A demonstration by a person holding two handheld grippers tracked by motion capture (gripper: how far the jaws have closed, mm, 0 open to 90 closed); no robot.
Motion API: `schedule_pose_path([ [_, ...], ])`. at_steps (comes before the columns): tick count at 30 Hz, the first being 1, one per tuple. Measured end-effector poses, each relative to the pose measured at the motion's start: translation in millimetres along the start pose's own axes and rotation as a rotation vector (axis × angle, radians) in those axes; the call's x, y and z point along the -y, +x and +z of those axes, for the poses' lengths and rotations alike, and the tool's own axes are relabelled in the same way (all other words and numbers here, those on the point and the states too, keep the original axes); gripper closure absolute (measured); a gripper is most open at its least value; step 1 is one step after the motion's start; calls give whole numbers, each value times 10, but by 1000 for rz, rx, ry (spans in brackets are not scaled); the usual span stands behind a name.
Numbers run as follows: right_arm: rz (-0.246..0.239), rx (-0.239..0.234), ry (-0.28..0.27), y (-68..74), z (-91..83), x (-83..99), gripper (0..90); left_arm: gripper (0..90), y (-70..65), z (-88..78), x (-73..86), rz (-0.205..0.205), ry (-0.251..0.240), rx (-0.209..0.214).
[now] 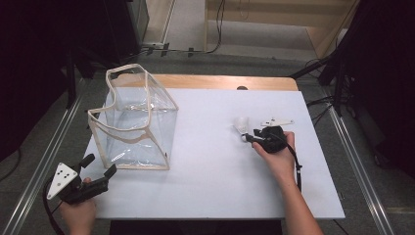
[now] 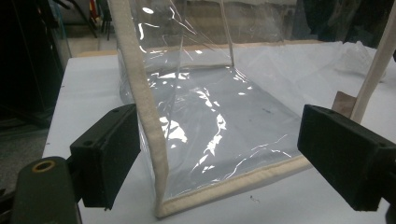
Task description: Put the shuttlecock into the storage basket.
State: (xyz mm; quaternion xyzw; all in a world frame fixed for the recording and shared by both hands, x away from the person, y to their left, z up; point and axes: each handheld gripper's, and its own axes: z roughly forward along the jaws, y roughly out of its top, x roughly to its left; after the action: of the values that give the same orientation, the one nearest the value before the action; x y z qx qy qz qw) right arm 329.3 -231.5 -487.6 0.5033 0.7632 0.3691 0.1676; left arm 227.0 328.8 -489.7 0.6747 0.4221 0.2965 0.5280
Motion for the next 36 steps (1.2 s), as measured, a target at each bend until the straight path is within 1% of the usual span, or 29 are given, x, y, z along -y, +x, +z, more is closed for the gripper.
schedule_pose_path([
  [1,11,-1,2,8,-6,-4,398,138,0,0,0,0,0,0],
  [2,26,20,-6,25,-7,-12,276,138,0,-1,0,0,0,0],
  [3,41,31,8,53,22,-40,112,138,0,0,0,1,1,1],
  [4,40,25,18,63,43,-50,75,137,0,1,0,2,0,1],
  [5,36,2,31,76,75,-62,52,138,-1,0,0,2,0,1],
  [6,36,2,31,76,75,-62,52,138,-1,0,0,2,0,1],
  [7,35,-18,50,94,113,-70,10,138,0,0,0,1,1,1],
  [8,15,-11,71,117,164,-76,10,138,0,-1,0,-1,1,0],
  [9,-4,9,95,144,238,-78,71,138,1,-2,0,-1,0,0],
  [10,-4,12,100,147,260,-77,140,138,1,-1,0,-1,0,-1],
  [11,-8,37,100,154,281,-74,218,137,2,-1,0,-1,-1,0],
  [12,-8,37,100,154,281,-74,218,138,2,-1,0,-1,-1,0],
  [13,-19,62,111,147,320,-70,354,138,3,-1,0,-1,-1,0],
  [14,-19,62,111,147,320,-70,354,138,4,-1,0,-2,-1,0],
  [15,-21,65,113,146,351,-63,443,138,6,-1,-1,-2,-1,1],
  [16,-21,65,113,146,351,-63,443,138,6,-1,-1,-2,-1,1],
  [17,-29,70,127,149,380,-58,494,138,7,-2,-1,-2,-2,0],
  [18,-29,70,127,149,380,-58,494,138,7,-2,-1,-2,-2,0],
  [20,-34,61,133,160,404,-53,542,138,8,-4,-1,-2,-2,1],
  [21,-45,68,132,174,414,-53,626,138,8,-3,-1,-2,-2,0],
  [22,-45,68,132,174,414,-53,626,138,8,-3,-1,-2,-2,0],
  [23,-41,52,120,176,402,-63,629,138,6,-3,-1,-3,-2,1],
  [24,-41,52,120,176,402,-63,629,138,6,-3,-1,-2,-2,1],
  [26,-24,52,99,179,364,-80,631,138,6,-3,-1,-2,-2,0],
  [29,-12,42,64,186,299,-110,632,138,5,-2,-1,-2,-2,1],
  [33,-19,35,33,233,220,-157,632,138,5,-1,-1,-2,-2,0],
  [36,-21,30,24,260,188,-177,632,138,6,-3,-1,-3,-2,1],
])
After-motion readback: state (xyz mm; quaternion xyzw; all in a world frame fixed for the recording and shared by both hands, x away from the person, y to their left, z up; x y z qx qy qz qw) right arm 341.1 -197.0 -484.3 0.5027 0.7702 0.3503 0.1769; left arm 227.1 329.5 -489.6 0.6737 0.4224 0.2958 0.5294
